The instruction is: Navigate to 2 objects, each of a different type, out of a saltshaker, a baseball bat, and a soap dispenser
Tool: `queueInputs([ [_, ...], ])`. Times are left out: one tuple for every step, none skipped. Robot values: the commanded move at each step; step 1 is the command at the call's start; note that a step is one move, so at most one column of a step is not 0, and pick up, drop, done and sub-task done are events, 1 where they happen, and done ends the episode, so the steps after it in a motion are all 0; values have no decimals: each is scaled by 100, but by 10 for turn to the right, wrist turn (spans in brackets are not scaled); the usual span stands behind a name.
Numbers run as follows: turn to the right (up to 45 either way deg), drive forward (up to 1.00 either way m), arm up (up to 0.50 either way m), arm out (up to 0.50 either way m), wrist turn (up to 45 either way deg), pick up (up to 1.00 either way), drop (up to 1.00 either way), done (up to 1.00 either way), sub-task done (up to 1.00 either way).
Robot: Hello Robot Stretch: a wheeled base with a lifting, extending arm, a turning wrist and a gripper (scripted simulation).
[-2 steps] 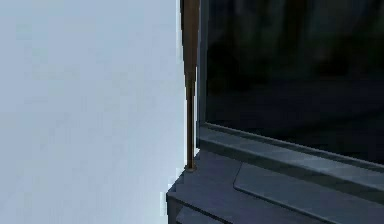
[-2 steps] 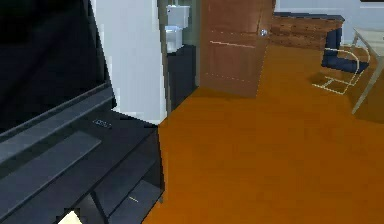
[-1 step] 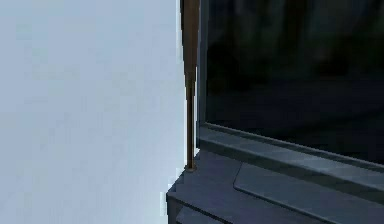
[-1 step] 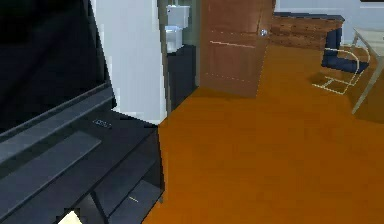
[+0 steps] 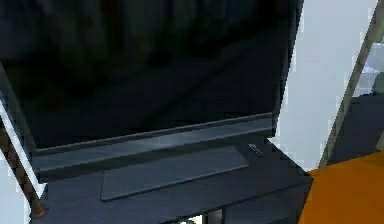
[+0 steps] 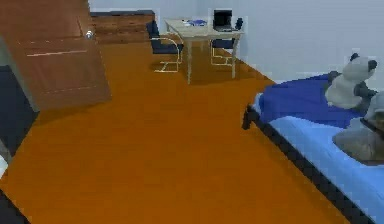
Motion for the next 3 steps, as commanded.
queueInputs([
  [450, 0, 0, 0, 0, 0, 0, 0, 0],
  [210, 0, 0, 0, 0, 0, 0, 0, 0],
  [0, 90, 0, 0, 0, 0, 0, 0, 0],
])
